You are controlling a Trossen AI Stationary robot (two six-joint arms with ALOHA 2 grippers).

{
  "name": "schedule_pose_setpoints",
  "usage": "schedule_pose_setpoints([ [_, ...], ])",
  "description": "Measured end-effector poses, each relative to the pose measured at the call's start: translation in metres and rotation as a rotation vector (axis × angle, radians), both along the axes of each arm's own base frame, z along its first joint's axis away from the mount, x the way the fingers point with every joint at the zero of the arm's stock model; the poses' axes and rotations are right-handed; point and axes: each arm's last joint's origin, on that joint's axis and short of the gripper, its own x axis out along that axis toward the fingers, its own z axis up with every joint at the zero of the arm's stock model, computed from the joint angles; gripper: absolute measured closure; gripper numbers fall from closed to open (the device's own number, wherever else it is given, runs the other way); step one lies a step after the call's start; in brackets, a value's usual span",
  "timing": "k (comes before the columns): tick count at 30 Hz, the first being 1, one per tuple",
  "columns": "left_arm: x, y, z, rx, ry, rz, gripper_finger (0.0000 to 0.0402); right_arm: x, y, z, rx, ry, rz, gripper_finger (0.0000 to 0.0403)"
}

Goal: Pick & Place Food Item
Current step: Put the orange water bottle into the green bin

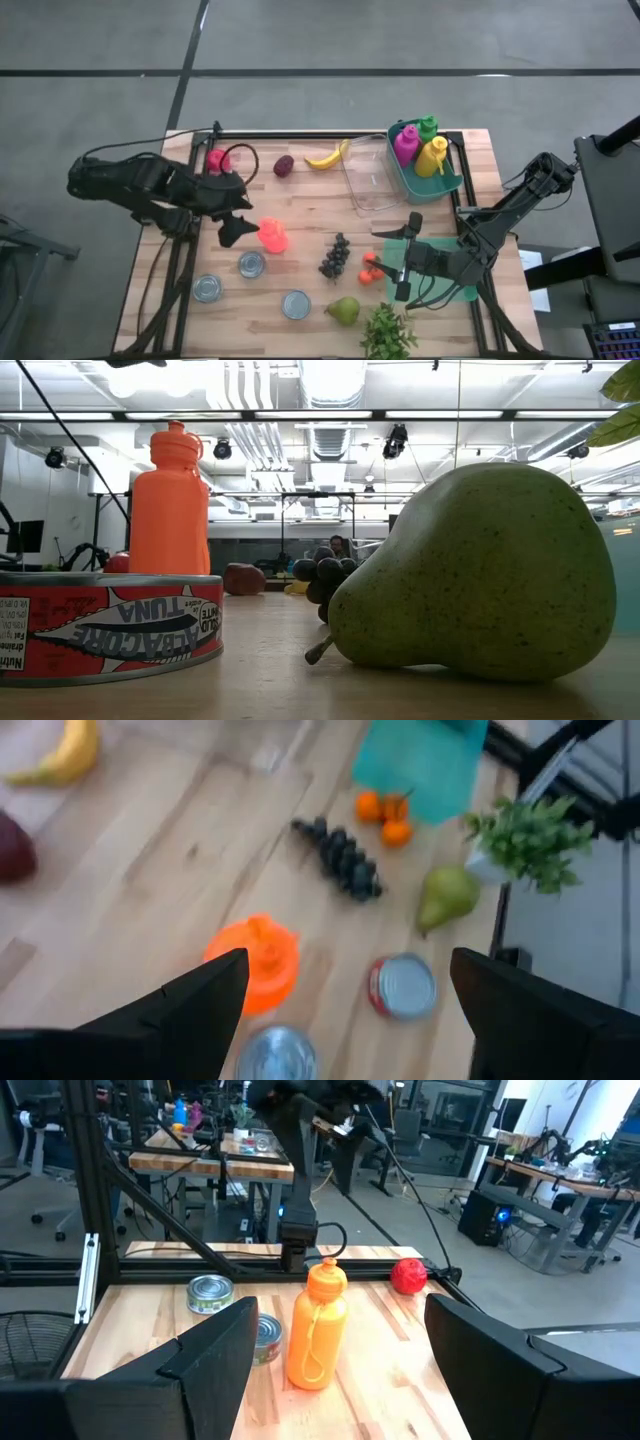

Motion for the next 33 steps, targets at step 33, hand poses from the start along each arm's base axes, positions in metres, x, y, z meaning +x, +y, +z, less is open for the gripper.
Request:
schedule_pose_setpoints([
  [33, 0.049, -0.006, -0.079, 0.171, 0.305, -0.057, 0.0051, 0.000, 0.000, 0.000, -0.002, 0.000, 0.000, 0.0117],
])
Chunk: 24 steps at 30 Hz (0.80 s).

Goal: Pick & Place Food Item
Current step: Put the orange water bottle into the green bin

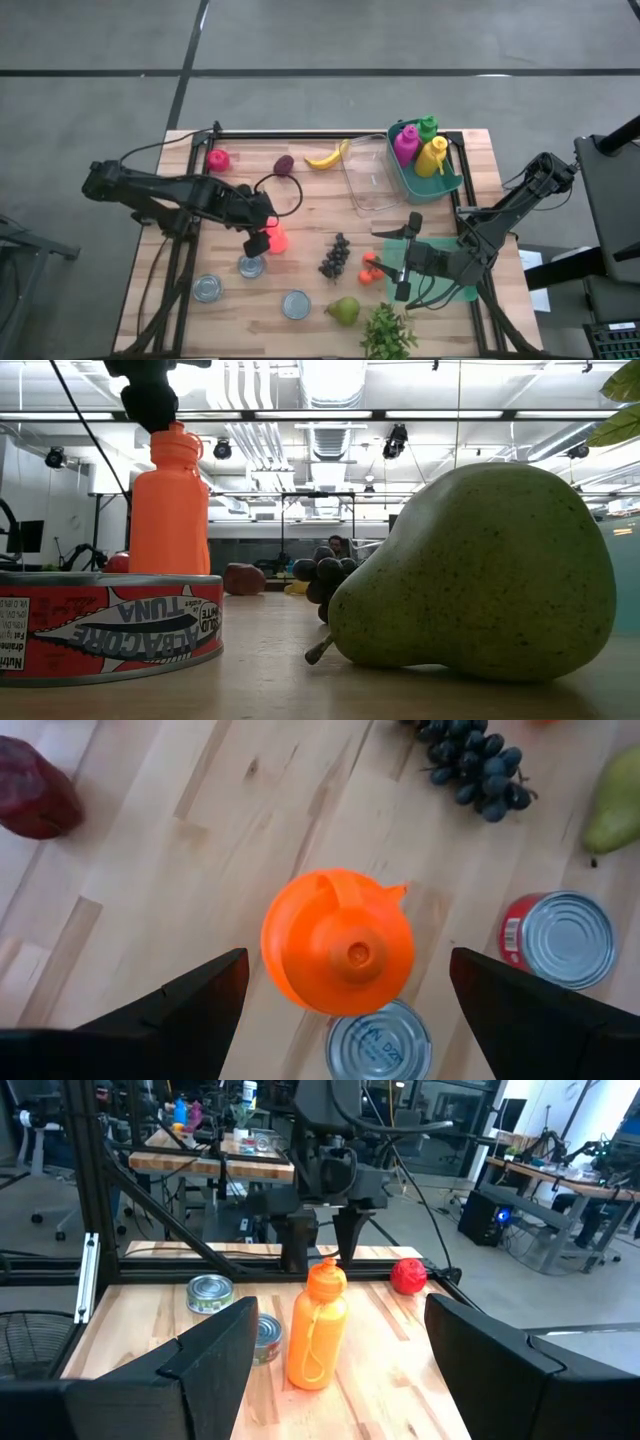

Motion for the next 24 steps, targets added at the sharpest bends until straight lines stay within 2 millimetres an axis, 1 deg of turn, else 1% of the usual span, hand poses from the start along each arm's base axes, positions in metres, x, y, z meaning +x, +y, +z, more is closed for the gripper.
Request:
schedule_pose_setpoints([
  [4, 0.000, 0.000, -0.006, 0.006, 0.009, -0.009, 0.0051, 0.000, 0.000, 0.000, 0.000, 0.000, 0.000, 0.0117],
  [15, 0.002, 0.000, -0.015, 0.008, -0.008, -0.021, 0.0051, 0.000, 0.000, 0.000, 0.000, 0.000, 0.000, 0.0117],
  [21, 0.002, 0.000, -0.025, 0.010, 0.007, -0.019, 0.0051, 0.000, 0.000, 0.000, 0.001, 0.000, 0.000, 0.0117],
  [24, 0.002, 0.000, -0.027, 0.008, 0.000, -0.018, 0.0051, 0.000, 0.000, 0.000, 0.000, 0.000, 0.000, 0.0117],
])
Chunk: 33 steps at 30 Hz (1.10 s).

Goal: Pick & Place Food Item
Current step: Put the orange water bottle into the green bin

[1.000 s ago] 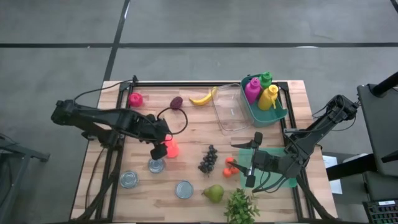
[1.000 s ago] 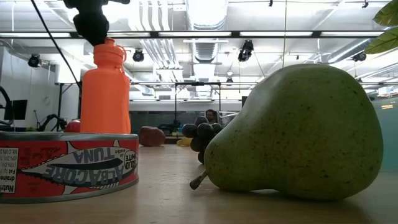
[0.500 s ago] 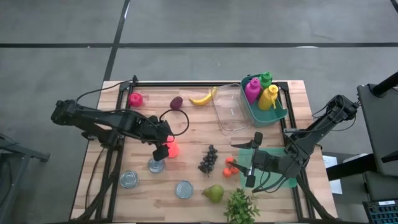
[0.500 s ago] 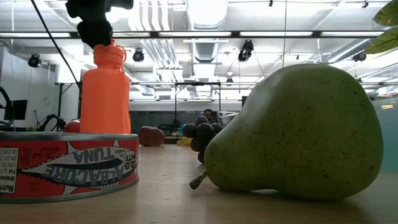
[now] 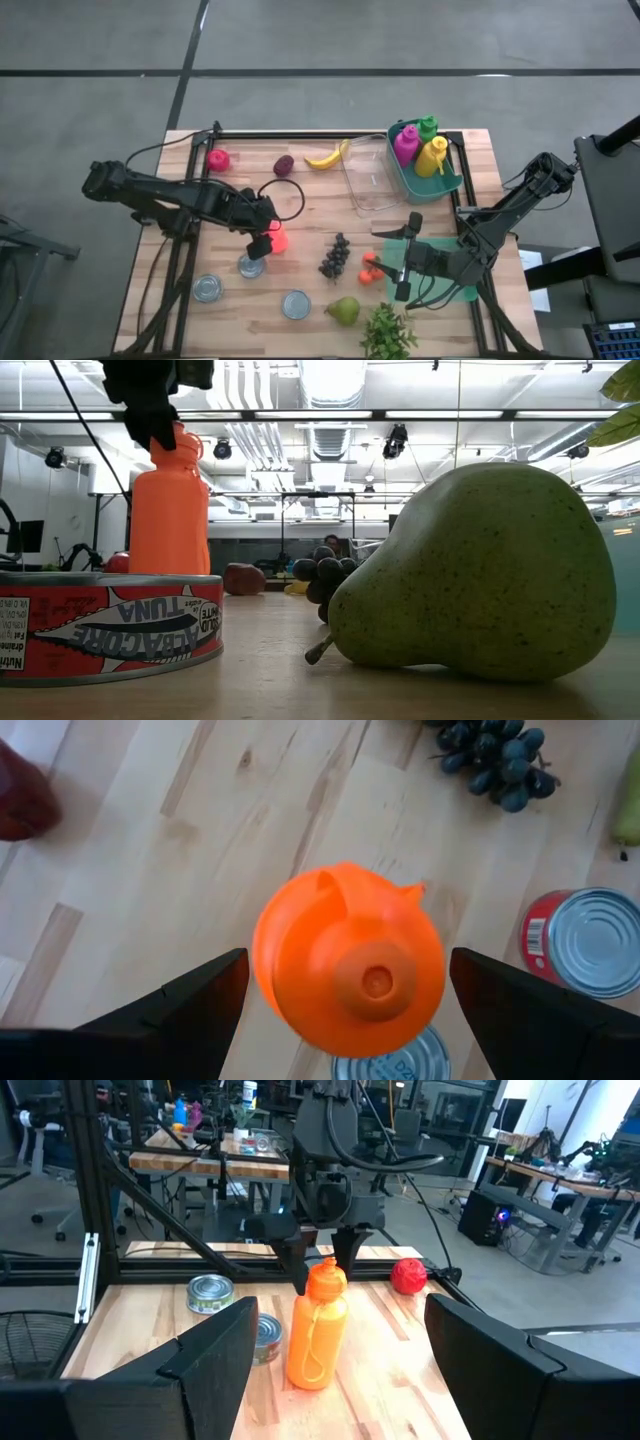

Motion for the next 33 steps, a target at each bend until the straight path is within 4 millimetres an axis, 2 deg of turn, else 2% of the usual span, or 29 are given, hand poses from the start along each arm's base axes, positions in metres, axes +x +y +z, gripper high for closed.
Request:
schedule_pose_setpoints([
  [14, -0.0015, 0.0003, 0.0034, -0.003, -0.021, -0.002, 0.0054, 0.0000, 0.0000, 0.0000, 0.000, 0.000, 0.000, 0.0117],
  [27, -0.0016, 0.0005, 0.0032, -0.002, -0.020, -0.001, 0.0161, 0.0000, -0.0001, 0.0000, 0.002, -0.001, -0.001, 0.0117],
  [33, -0.0015, 0.0006, 0.0032, -0.001, -0.021, 0.003, 0.0192, 0.0000, 0.0000, 0.0000, 0.002, 0.000, -0.001, 0.0117],
])
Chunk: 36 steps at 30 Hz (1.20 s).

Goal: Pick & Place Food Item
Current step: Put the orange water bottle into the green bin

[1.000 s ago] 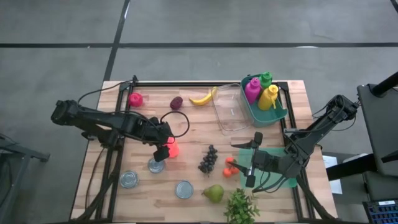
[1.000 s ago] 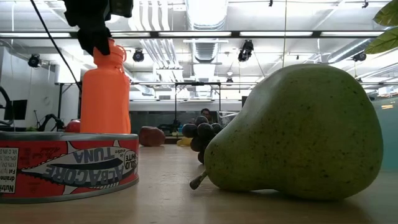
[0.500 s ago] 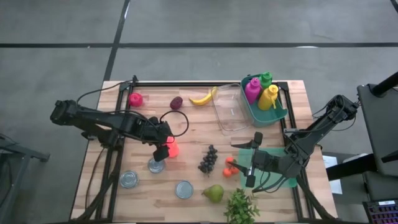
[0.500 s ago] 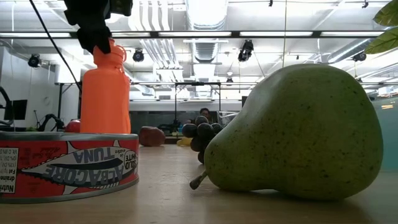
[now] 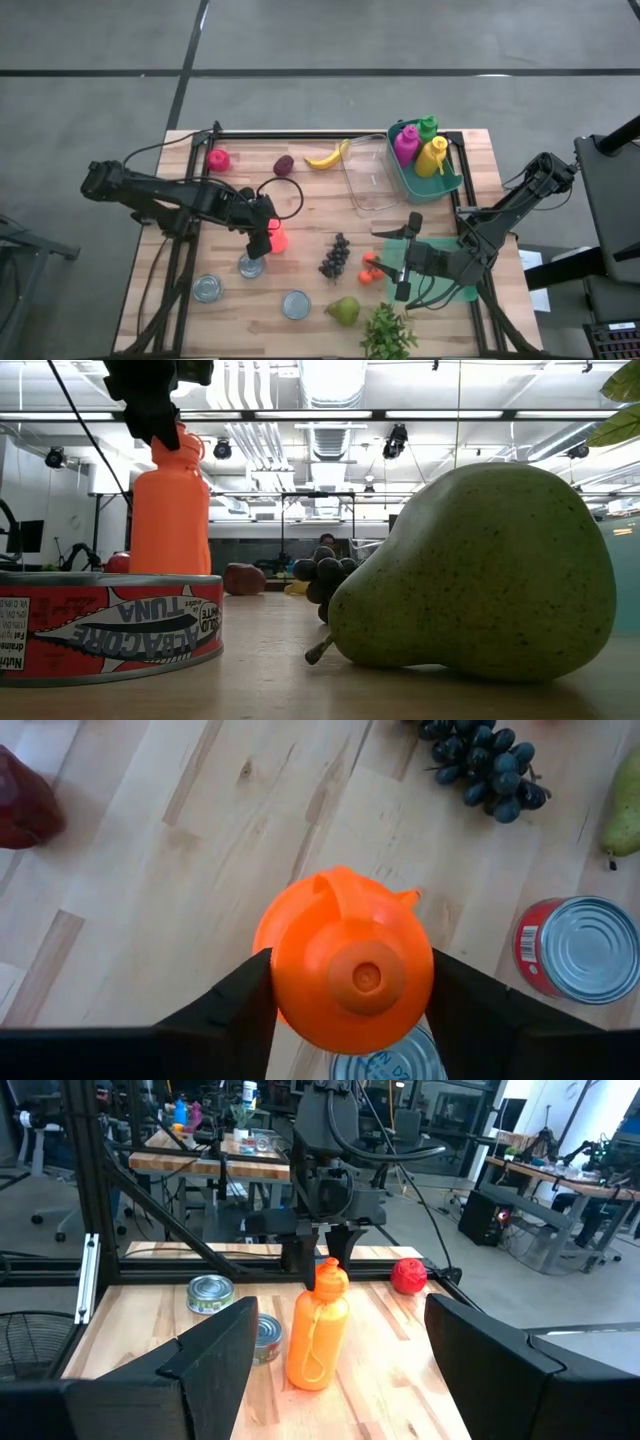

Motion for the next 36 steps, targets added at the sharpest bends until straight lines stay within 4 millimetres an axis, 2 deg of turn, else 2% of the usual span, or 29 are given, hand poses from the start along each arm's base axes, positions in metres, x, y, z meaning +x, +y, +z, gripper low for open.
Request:
schedule_pose_setpoints([
  [10, 0.004, 0.000, 0.002, -0.002, -0.043, -0.010, 0.0190, 0.000, 0.000, 0.000, -0.001, 0.000, 0.001, 0.0117],
  [16, 0.015, 0.008, 0.018, 0.028, -0.156, -0.035, 0.0190, 0.000, 0.000, 0.000, -0.001, 0.000, 0.000, 0.0117],
  [21, 0.029, 0.027, 0.031, 0.052, -0.282, -0.025, 0.0191, 0.000, 0.000, 0.000, -0.001, 0.000, 0.000, 0.0117],
  [28, 0.059, 0.047, 0.041, 0.096, -0.472, -0.090, 0.0191, 0.000, 0.000, 0.000, -0.002, 0.000, 0.001, 0.0117],
  [36, 0.076, 0.044, 0.038, 0.064, -0.491, -0.145, 0.0192, 0.000, 0.000, 0.000, -0.001, 0.000, 0.000, 0.0117],
])
